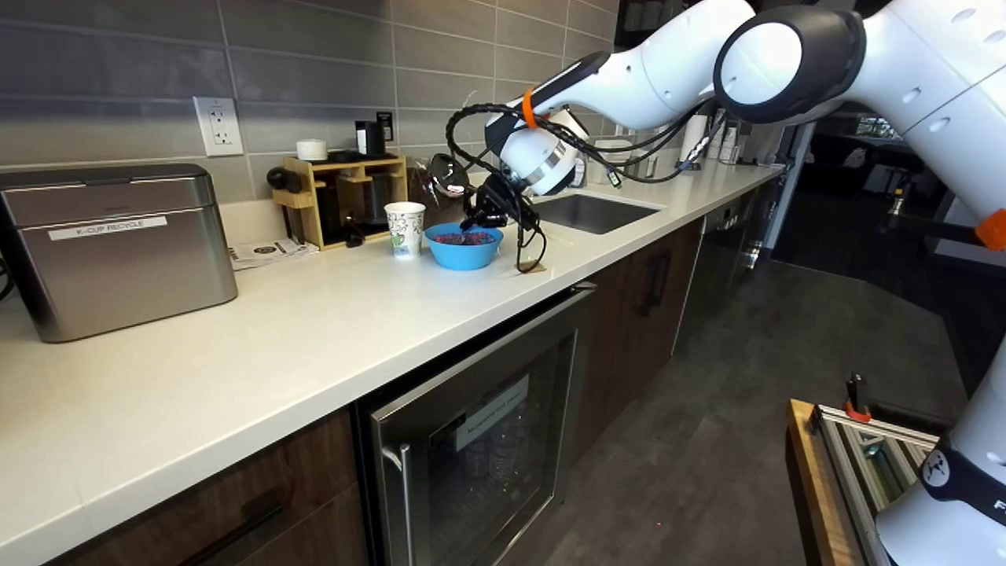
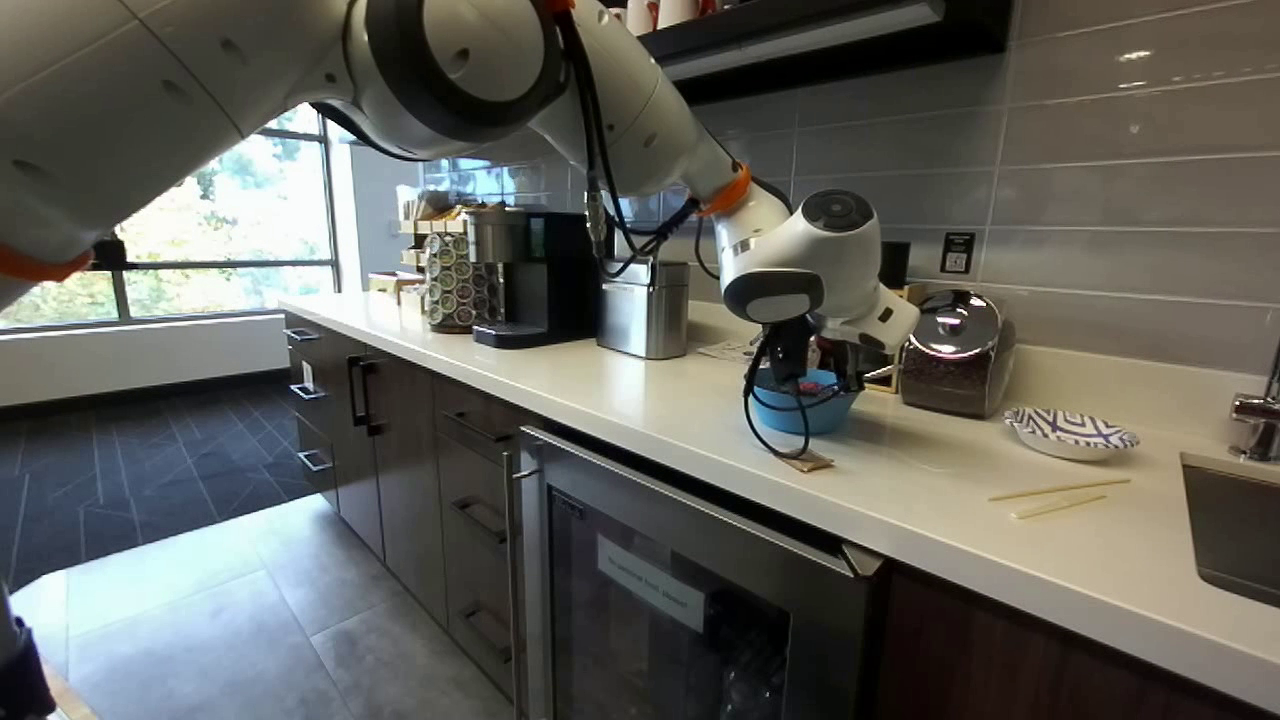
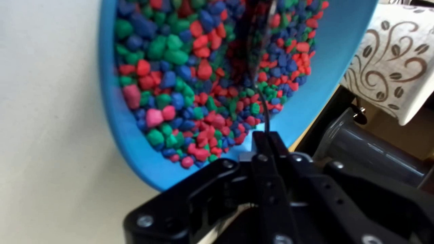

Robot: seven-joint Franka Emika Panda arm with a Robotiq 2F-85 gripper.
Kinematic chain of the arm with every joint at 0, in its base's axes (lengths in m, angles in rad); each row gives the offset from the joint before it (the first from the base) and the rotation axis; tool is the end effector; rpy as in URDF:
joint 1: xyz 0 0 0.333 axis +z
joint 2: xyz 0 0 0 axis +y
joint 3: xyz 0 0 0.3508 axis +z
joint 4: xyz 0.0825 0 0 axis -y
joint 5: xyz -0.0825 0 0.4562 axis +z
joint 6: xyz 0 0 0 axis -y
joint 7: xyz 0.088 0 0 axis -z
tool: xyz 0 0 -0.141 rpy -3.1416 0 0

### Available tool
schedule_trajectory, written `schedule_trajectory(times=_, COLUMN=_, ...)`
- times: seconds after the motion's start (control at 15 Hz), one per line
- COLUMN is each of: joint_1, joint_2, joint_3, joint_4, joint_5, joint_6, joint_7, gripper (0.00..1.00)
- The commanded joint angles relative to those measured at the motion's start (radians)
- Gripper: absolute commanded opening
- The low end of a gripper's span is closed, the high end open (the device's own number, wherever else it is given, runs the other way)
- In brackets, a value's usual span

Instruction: Put some of the contents of the blue bowl into the paper cup using the silver spoon

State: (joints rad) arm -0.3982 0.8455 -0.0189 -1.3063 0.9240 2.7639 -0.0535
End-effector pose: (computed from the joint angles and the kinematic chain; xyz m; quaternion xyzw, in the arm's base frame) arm 0.8064 -0.3784 0.2482 -0.7809 0.4902 -0.3283 0.2055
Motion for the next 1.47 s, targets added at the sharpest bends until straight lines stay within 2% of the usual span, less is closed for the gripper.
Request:
schedule_trajectory(times=0.0, joint_1=-0.009, joint_2=0.024, joint_3=0.014, joint_4=0.019, joint_5=0.014, joint_6=0.022, joint_7=-0.024, gripper=0.00)
schedule_trajectory(times=0.47, joint_1=-0.014, joint_2=0.023, joint_3=0.019, joint_4=0.020, joint_5=0.019, joint_6=0.019, joint_7=-0.036, gripper=0.00)
schedule_trajectory(times=1.4, joint_1=-0.122, joint_2=-0.001, joint_3=0.142, joint_4=0.017, joint_5=0.126, joint_6=0.042, joint_7=-0.209, gripper=0.00)
